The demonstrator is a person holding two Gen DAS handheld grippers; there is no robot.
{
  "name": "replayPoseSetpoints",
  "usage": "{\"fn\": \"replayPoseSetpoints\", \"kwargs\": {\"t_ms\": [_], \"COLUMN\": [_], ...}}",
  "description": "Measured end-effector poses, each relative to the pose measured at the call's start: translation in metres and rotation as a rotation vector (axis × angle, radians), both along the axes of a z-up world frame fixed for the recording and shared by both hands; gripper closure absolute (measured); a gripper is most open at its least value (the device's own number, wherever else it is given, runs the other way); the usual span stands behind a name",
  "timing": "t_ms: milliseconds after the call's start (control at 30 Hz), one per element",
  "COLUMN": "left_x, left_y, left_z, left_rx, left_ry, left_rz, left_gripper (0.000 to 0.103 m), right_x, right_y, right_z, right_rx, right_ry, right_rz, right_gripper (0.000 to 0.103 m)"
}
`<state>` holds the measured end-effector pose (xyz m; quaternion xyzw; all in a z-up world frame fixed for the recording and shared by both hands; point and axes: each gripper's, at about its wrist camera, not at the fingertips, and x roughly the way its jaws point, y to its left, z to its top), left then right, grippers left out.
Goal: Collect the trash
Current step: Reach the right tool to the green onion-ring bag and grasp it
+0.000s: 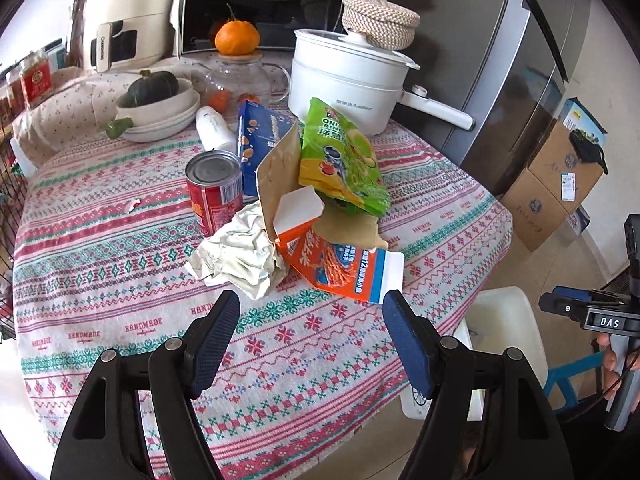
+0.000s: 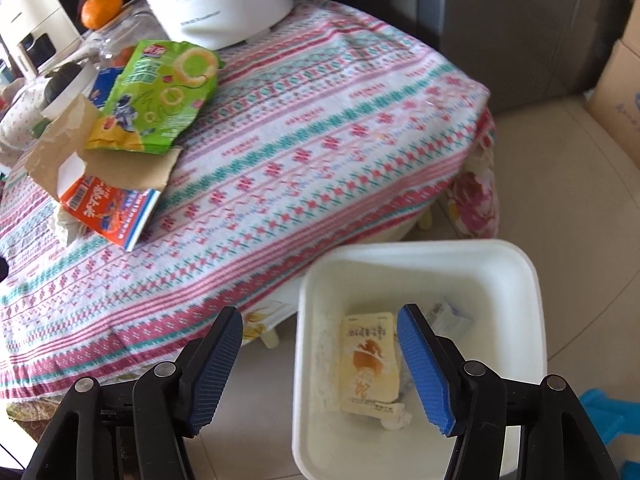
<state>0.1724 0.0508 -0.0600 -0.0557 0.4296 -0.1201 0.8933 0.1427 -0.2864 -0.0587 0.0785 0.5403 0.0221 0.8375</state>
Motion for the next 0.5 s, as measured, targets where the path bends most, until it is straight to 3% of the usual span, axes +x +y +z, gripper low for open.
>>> {"fn": "replayPoseSetpoints", "kwargs": {"t_ms": [100,233,300,500], "left_x": [0.018,0.041,0.055,0.085], "left_y": [0.002,0.001,0.000,0.007], "left_z": [-0.004,-0.007,-0.013,-0.026], "left_rx": [-0.017,0.005,0.019,0.000], "left_ry": [-0.005,-0.031,-0.015,0.015], "left_rz": [-0.002,0.000,0.015,0.103], "left_gripper": [0.044,0.051,0.060,0.073], "right_x": [0.011,0.027,0.035,0.060], "right_y": [0.014,0.027,0.030,0.037], "right_z": [0.006,0.011,0.012,0.009], "right_rx": [-0.010,-0.002,0.013,0.004], "right_ry": [-0.006,-0.006,-0.003,0.003], "right_rz": [0.030,0.050,0.053,0.056], "right_gripper": [0.034,0.032,0.032,0.032]}}
